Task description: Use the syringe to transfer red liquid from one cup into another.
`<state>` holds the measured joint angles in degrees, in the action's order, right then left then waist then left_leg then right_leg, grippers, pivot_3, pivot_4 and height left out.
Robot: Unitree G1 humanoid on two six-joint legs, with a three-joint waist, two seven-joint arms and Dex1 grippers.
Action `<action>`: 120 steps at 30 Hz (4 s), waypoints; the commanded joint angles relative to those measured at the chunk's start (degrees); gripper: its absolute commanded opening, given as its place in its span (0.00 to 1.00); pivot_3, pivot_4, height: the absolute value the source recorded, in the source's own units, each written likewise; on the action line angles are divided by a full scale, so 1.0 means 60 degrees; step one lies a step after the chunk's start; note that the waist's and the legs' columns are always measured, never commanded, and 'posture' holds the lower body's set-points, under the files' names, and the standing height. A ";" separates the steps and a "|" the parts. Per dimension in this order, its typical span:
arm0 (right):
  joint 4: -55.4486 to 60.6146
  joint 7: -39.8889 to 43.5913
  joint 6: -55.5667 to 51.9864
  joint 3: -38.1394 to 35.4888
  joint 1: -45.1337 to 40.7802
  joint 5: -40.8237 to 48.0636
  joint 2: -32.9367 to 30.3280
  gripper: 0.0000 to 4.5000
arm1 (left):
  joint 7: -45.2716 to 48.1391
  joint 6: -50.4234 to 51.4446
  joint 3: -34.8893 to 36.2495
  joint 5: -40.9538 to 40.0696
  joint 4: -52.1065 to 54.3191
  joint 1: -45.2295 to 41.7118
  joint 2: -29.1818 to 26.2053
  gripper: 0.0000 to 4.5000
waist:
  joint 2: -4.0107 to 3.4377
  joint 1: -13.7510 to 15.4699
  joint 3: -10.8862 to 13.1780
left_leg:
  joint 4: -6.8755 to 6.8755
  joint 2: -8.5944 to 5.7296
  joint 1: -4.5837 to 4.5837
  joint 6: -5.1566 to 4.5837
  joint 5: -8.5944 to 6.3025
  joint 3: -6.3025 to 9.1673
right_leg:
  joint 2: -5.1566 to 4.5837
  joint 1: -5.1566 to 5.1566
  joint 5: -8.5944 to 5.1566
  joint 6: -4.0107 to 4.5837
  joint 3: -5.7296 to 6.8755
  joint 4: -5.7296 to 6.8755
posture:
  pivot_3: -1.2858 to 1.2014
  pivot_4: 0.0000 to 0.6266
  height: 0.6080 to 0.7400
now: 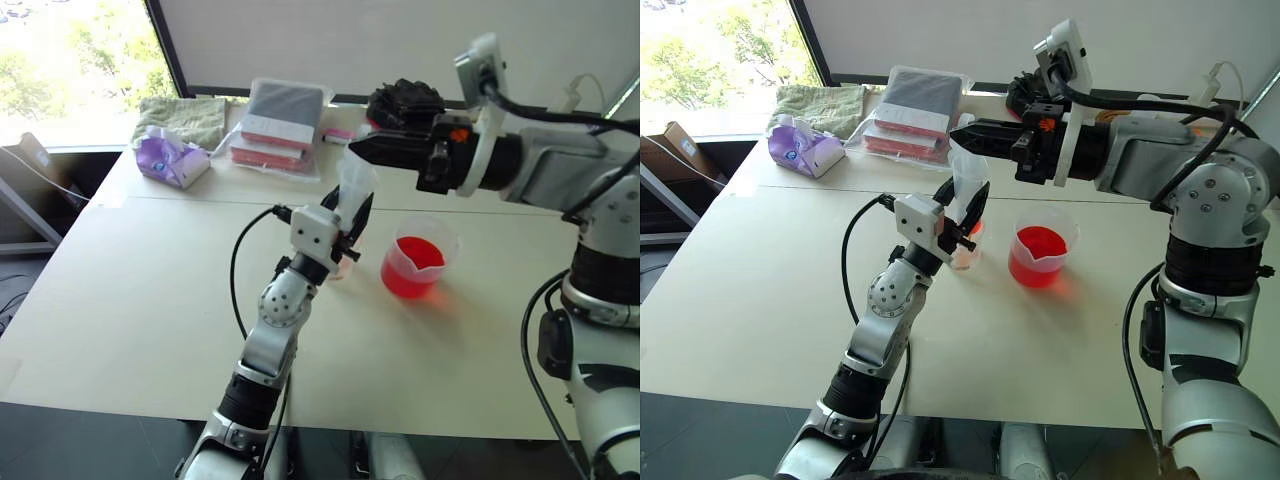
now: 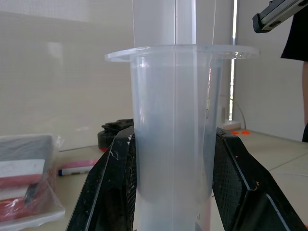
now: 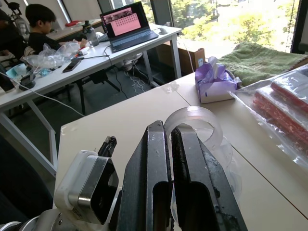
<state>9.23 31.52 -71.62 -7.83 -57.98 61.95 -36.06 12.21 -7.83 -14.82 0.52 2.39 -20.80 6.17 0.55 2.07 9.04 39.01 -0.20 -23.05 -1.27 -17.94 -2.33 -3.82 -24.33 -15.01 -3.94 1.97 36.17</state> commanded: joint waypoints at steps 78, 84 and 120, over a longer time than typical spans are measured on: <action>0.0242 0.0492 -0.0566 0.0331 0.0292 -0.1015 0.0726 0.78 | -0.0067 -0.0014 -0.0385 0.0115 0.0751 -0.0208 0.0149 0.35 | -0.0005 -0.0005 -0.0004 | 0.0011 -0.0003 -0.0001 0.0003 0.0003 -0.0004 | 0.0001 -0.0001 0.0007 -0.0010 0.0000 0.0010 | 0.52 0.24 1.00; 0.0127 0.0667 -0.0811 0.0164 0.0121 -0.0938 0.0476 0.78 | -0.0082 -0.0022 -0.0369 0.0123 0.0751 -0.0218 0.0149 0.35 | -0.0006 -0.0004 -0.0004 | 0.0012 -0.0003 -0.0001 0.0003 0.0003 -0.0004 | 0.0001 0.0000 0.0007 -0.0010 0.0001 0.0010 | 0.52 0.24 1.00; -0.0278 0.1947 -0.1010 -0.0192 0.0065 -0.1050 -0.1852 0.78 | -0.0368 0.1690 0.0408 -0.0826 0.1857 -0.0332 0.0224 0.35 | -0.0007 0.0011 -0.0004 | 0.0013 -0.0003 -0.0003 0.0003 0.0003 -0.0004 | 0.0001 -0.0001 0.0008 -0.0008 -0.0001 0.0009 | 0.52 0.24 1.00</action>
<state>7.45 42.68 -78.92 -7.95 -57.04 55.83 -46.73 10.49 0.76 -13.07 -3.18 9.81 -21.94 6.97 0.51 2.14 9.01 39.09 -0.22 -23.07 -1.26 -17.92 -2.36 -3.81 -24.34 -14.96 -3.99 1.97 36.22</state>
